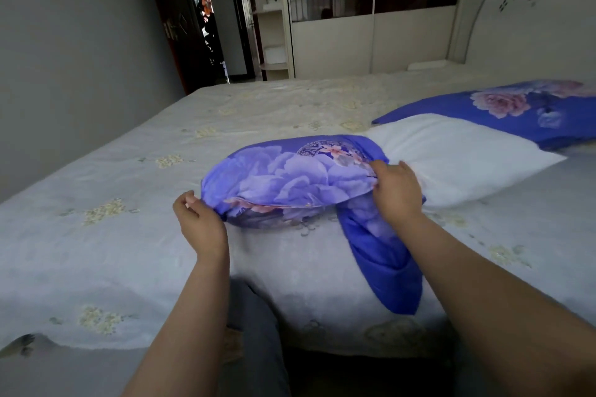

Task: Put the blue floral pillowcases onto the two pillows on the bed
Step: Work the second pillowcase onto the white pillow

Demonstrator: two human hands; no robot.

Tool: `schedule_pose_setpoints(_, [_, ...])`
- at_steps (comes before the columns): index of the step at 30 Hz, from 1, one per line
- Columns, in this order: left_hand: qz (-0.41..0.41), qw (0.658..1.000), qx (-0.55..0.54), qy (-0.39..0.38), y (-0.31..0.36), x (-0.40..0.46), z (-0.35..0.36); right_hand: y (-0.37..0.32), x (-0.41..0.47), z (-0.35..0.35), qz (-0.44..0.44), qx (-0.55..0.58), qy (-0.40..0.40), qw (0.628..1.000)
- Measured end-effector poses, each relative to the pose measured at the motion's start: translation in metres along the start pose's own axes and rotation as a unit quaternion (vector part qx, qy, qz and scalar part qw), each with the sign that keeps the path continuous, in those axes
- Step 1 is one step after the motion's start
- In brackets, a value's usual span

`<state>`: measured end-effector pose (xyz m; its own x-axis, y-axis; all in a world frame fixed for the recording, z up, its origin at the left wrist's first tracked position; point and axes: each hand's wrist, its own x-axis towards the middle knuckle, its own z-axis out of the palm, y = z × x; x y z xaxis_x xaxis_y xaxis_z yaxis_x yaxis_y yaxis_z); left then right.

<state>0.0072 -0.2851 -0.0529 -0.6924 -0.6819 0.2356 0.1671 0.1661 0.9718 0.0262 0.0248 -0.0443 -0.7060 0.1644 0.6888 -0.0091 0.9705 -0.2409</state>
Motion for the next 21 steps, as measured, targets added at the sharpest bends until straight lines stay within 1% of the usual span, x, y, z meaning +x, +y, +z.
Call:
schedule_pose_setpoints(1, [-0.001,0.999,-0.037,-0.013,0.003,-0.004,0.002,-0.007,0.010,-0.008,-0.010,0.049,0.009,0.999])
schedule_pose_setpoints(2, [0.009,0.997,-0.061,-0.034,0.003,-0.008,0.002,-0.012,0.016,-0.014,-0.026,0.071,0.008,0.997])
schedule_pose_setpoints(4, [0.079,0.989,-0.101,-0.070,0.009,-0.011,0.001,-0.023,0.039,-0.035,-0.086,0.037,0.020,0.995])
schedule_pose_setpoints(5, [0.119,0.983,-0.117,-0.074,0.012,-0.009,-0.001,-0.031,0.053,-0.050,-0.126,0.011,0.029,0.992])
schedule_pose_setpoints(7, [0.184,0.973,-0.128,-0.046,0.028,-0.001,-0.005,-0.049,0.083,-0.085,-0.202,-0.042,0.013,0.978])
schedule_pose_setpoints(8, [0.211,0.968,-0.130,-0.025,0.042,0.003,-0.007,-0.059,0.097,-0.106,-0.222,-0.056,-0.008,0.973])
schedule_pose_setpoints(10, [0.274,0.953,-0.128,0.014,0.068,0.010,-0.012,-0.082,0.122,-0.146,-0.233,-0.051,-0.047,0.970])
schedule_pose_setpoints(12, [0.329,0.942,-0.053,0.045,0.092,0.010,-0.014,-0.096,0.145,-0.178,-0.190,-0.020,-0.123,0.974])
schedule_pose_setpoints(14, [0.339,0.937,0.065,0.058,0.109,0.012,-0.015,-0.101,0.162,-0.189,-0.144,-0.010,-0.185,0.972])
schedule_pose_setpoints(15, [0.334,0.933,0.124,0.040,0.113,0.012,-0.012,-0.095,0.167,-0.183,-0.125,-0.032,-0.202,0.971])
schedule_pose_setpoints(16, [0.323,0.930,0.176,-0.001,0.110,0.014,-0.010,-0.087,0.167,-0.171,-0.113,-0.065,-0.217,0.967])
schedule_pose_setpoints(18, [0.283,0.915,0.266,-0.113,0.088,0.012,-0.002,-0.066,0.155,-0.132,-0.108,-0.118,-0.251,0.955])
schedule_pose_setpoints(20, [0.243,0.877,0.353,-0.217,0.054,0.000,0.006,-0.055,0.126,-0.092,-0.109,-0.109,-0.300,0.942])
schedule_pose_setpoints(21, [0.230,0.855,0.389,-0.256,0.036,-0.009,0.010,-0.056,0.108,-0.075,-0.111,-0.084,-0.332,0.933])
